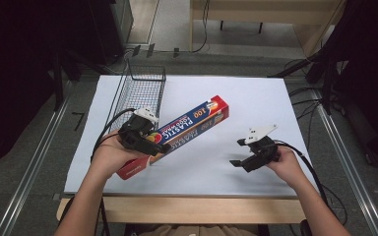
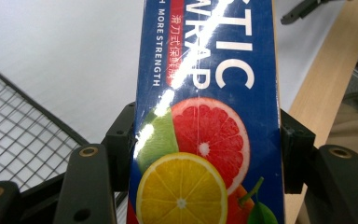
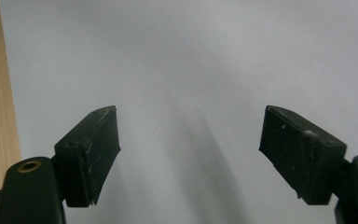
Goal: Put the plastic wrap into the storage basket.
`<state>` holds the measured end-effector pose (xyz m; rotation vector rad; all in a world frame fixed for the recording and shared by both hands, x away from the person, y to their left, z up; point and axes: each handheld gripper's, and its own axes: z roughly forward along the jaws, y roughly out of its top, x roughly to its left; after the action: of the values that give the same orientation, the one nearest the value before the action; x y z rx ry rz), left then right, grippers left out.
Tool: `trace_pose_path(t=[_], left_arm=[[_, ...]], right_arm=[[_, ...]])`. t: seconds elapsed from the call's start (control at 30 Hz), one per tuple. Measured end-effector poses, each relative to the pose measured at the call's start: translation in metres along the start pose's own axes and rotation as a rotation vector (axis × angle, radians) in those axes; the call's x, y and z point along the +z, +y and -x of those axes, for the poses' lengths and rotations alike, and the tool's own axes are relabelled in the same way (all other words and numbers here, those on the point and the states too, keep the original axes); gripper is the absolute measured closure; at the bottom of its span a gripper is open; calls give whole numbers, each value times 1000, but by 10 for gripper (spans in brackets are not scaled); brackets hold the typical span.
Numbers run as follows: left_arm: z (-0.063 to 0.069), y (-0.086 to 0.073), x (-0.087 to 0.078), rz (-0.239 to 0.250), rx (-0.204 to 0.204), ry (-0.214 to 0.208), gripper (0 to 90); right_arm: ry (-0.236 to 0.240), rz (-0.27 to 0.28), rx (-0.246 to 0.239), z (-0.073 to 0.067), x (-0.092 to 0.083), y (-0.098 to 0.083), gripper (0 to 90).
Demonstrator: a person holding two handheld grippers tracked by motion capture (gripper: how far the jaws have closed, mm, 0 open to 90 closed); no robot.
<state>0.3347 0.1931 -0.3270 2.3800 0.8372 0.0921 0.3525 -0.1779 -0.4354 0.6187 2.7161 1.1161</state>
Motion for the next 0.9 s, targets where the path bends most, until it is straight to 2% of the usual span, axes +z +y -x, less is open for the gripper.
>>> trace_pose_path(t=[0.1, 0.23, 0.33, 0.47, 0.57, 0.77, 0.9], left_arm=[[-3, 1, -4, 2, -19, 23, 401], [-10, 3, -10, 15, -50, 38, 401], [-16, 4, -13, 17, -71, 65, 401], [-25, 5, -16, 24, -111, 81, 401], [-34, 8, -18, 32, -144, 119, 401], [-45, 12, -20, 38, -177, 154, 401], [-52, 16, -20, 36, -207, 192, 401]], right_arm=[[6, -3, 2, 0, 1, 0, 203], [-18, 39, 5, 0, 0, 1, 203], [-22, 59, 12, 2, 0, 2, 203], [-20, 47, 21, 2, 1, 2, 204], [-22, 49, 16, 3, 3, 2, 204], [-24, 47, 15, 3, 3, 2, 205], [-20, 34, 10, 2, 5, 1, 204]])
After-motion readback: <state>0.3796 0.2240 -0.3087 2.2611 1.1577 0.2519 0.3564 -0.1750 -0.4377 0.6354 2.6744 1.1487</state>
